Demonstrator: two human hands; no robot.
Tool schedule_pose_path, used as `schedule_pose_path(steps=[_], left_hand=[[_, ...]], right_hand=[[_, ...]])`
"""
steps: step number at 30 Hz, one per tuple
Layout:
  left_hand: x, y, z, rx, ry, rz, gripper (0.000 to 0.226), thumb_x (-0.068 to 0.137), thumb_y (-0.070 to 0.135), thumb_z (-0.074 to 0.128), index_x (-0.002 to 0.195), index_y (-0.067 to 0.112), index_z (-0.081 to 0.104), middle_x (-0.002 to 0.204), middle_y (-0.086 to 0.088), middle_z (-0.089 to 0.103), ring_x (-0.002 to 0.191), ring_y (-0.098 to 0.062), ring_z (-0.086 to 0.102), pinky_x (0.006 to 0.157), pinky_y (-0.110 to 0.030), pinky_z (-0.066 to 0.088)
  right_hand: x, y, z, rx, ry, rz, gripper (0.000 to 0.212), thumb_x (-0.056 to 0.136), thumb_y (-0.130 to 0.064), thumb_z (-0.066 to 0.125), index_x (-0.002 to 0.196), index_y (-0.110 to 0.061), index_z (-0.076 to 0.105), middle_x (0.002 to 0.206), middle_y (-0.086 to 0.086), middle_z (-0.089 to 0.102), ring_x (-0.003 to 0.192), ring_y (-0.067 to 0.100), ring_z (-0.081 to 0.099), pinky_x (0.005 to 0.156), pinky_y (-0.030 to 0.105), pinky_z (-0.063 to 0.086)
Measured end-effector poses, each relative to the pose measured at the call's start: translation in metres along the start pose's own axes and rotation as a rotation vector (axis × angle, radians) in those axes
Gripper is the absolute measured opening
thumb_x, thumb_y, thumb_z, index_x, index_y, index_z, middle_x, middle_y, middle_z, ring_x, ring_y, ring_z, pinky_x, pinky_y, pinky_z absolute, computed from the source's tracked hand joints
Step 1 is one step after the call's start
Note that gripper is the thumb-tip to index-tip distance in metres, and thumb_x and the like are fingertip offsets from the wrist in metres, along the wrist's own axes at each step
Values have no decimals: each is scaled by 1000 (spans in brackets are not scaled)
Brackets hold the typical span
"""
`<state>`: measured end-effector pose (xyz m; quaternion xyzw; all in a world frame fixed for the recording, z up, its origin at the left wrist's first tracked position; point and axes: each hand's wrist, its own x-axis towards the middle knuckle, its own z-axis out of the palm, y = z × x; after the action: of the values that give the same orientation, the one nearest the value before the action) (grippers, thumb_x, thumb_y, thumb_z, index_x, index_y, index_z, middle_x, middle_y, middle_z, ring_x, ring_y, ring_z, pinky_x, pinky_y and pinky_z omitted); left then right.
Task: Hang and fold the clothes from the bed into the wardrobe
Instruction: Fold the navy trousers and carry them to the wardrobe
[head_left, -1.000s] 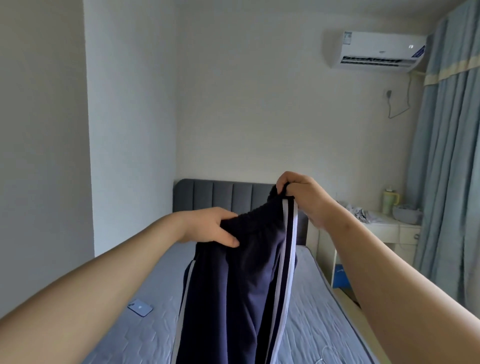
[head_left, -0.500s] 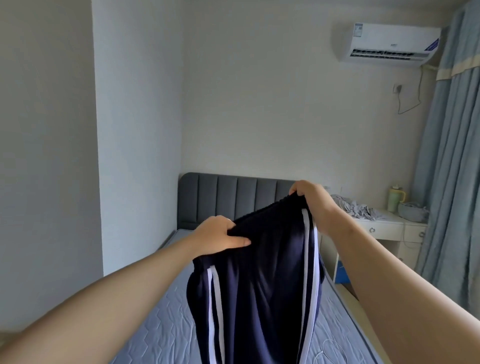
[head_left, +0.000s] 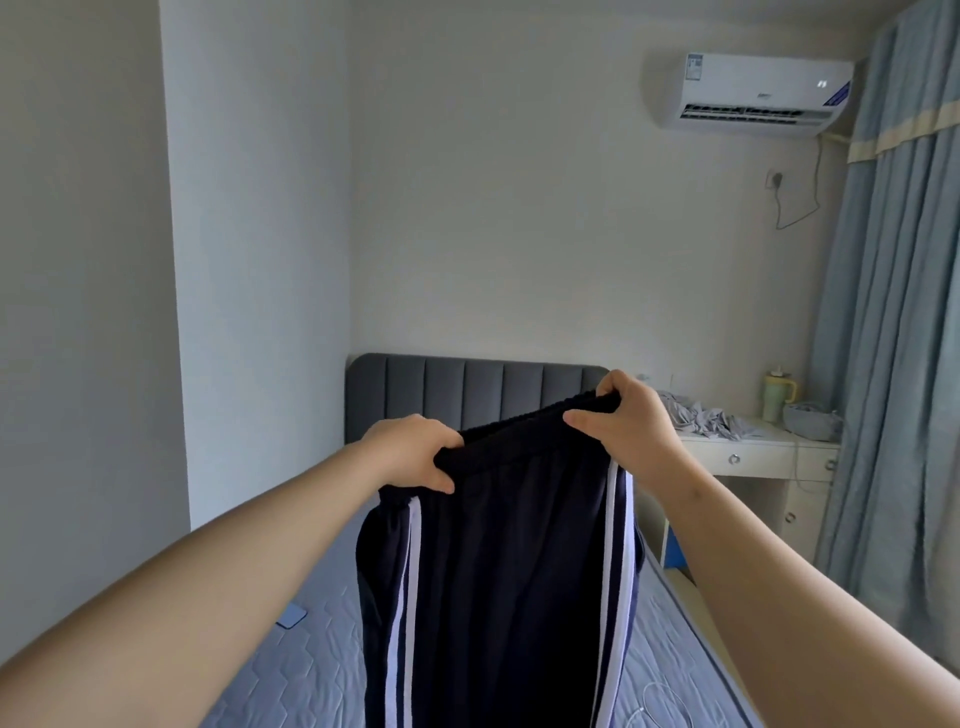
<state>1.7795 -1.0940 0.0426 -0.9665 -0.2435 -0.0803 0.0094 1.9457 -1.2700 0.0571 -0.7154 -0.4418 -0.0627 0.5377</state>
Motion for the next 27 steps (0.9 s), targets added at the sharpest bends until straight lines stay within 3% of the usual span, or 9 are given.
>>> schedule_pose_path(steps=[3, 6, 12, 14, 17, 20, 22, 25, 27], left_hand=[[-2, -6, -13, -51, -79, -67, 10, 82, 27, 64, 91, 27, 60, 90, 6, 60, 83, -13, 55, 70, -30, 48], [0, -13, -32, -289, 37, -119, 17, 84, 17, 64, 74, 27, 54, 77, 5, 52, 72, -13, 49, 61, -25, 40], [0, -11, -56, -950, 80, -219, 19, 81, 1, 67, 84, 17, 59, 80, -2, 60, 65, -13, 58, 58, -24, 50], [-1, -14, -60, -957, 33, -239, 24, 75, -2, 72, 89, 15, 62, 80, -4, 64, 65, -14, 62, 59, -23, 54], [-3, -17, -65, -757, -64, -276, 25, 71, -2, 76, 91, 8, 66, 75, -8, 68, 67, -19, 65, 62, -27, 56], [-3, -21, -70, -664, -32, -320, 14, 74, 3, 74, 80, 12, 65, 69, -4, 66, 65, -15, 63, 53, -22, 50], [-2, -25, -71, -739, 22, -311, 14, 78, 3, 71, 82, 15, 64, 74, -3, 64, 69, -15, 61, 55, -22, 49], [-1, -29, -65, -909, 127, -212, 24, 82, -5, 63, 84, 18, 60, 83, -3, 57, 75, -15, 54, 68, -24, 46], [-2, -26, -63, -872, 179, -70, 32, 83, -9, 59, 88, 23, 61, 89, -1, 57, 78, -13, 53, 72, -21, 45]], right_hand=[[1, 8, -7, 147, 93, 60, 29, 77, -14, 72, 71, -18, 44, 71, -1, 49, 61, 15, 47, 53, 25, 42], [1, 13, -14, 311, 198, 116, 26, 76, -17, 74, 76, -20, 49, 79, 0, 52, 70, 18, 52, 62, 32, 49], [7, 12, -22, 427, 268, 190, 27, 72, -25, 78, 75, -20, 52, 79, 0, 56, 76, 21, 56, 77, 40, 53], [10, 14, -26, 475, 202, 254, 26, 71, -20, 80, 78, -16, 55, 87, 8, 58, 80, 25, 59, 83, 46, 55], [11, 16, -28, 491, 70, 273, 26, 71, -11, 80, 88, -14, 61, 100, 14, 60, 86, 30, 63, 83, 45, 55], [9, 15, -33, 521, -107, 279, 32, 72, -3, 77, 99, -15, 64, 99, 11, 63, 82, 25, 68, 70, 33, 58], [10, 14, -36, 534, -182, 278, 30, 72, 1, 75, 96, -14, 65, 92, 10, 66, 74, 19, 69, 61, 26, 57], [13, 15, -36, 477, -173, 288, 26, 72, 0, 75, 94, -11, 66, 90, 10, 68, 81, 21, 68, 74, 32, 57], [15, 17, -32, 457, -54, 293, 20, 70, -1, 77, 87, -7, 68, 80, 7, 69, 74, 20, 68, 68, 30, 58]])
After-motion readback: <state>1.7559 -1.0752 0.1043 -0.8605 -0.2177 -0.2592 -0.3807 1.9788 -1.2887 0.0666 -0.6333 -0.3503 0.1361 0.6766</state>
